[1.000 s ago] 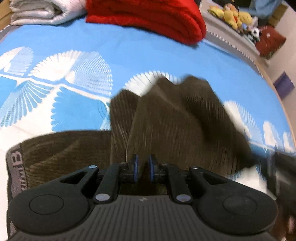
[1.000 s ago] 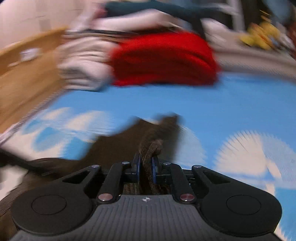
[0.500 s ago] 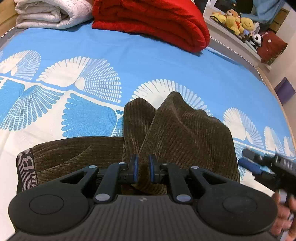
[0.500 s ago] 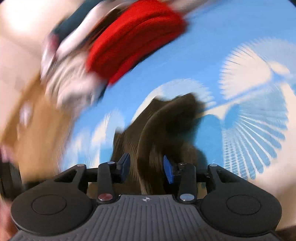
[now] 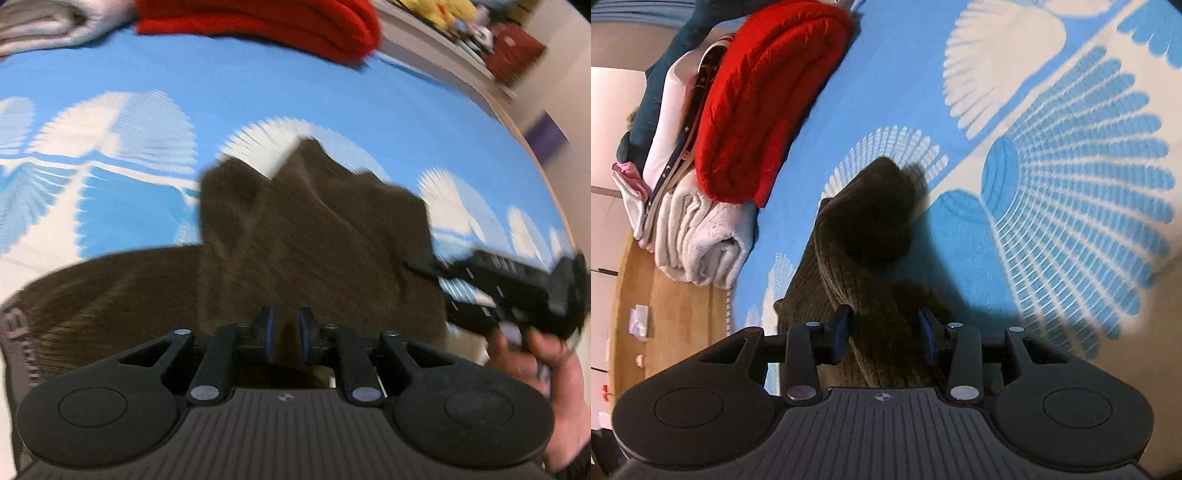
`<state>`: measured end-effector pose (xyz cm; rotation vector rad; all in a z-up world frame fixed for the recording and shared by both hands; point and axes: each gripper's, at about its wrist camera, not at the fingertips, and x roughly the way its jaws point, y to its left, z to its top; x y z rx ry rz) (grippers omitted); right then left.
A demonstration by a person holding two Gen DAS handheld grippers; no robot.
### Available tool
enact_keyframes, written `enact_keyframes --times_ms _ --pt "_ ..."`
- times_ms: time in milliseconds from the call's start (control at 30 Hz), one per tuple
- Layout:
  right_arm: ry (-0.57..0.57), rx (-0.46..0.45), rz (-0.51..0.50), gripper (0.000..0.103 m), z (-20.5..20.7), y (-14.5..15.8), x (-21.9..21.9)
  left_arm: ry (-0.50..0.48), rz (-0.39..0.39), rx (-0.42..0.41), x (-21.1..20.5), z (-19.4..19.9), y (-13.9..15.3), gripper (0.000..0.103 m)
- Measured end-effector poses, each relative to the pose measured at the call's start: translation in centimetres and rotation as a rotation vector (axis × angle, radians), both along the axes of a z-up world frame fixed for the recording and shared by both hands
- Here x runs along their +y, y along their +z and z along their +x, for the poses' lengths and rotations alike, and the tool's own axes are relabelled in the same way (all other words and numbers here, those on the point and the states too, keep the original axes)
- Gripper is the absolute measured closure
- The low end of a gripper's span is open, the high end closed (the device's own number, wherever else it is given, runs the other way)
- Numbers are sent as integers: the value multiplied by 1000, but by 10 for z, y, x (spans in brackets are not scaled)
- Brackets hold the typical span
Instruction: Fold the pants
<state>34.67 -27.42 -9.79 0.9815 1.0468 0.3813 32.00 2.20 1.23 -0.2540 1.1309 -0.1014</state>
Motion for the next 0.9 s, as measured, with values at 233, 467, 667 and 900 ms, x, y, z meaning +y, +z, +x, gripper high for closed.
enact_keyframes --times_ms 233,467,667,900 --pt "91 -10 30 60 5 6 19 -172 16 80 -38 -8 -35 69" --pt "97 -35 21 80 8 15 18 -255 120 140 -62 -9 -71 67" --pt "36 -173 95 90 8 41 7 -320 291 93 -72 -15 -76 93" --pt "-653 -530 -194 92 -50 137 -77 -267 284 12 -49 -16 -48 96"
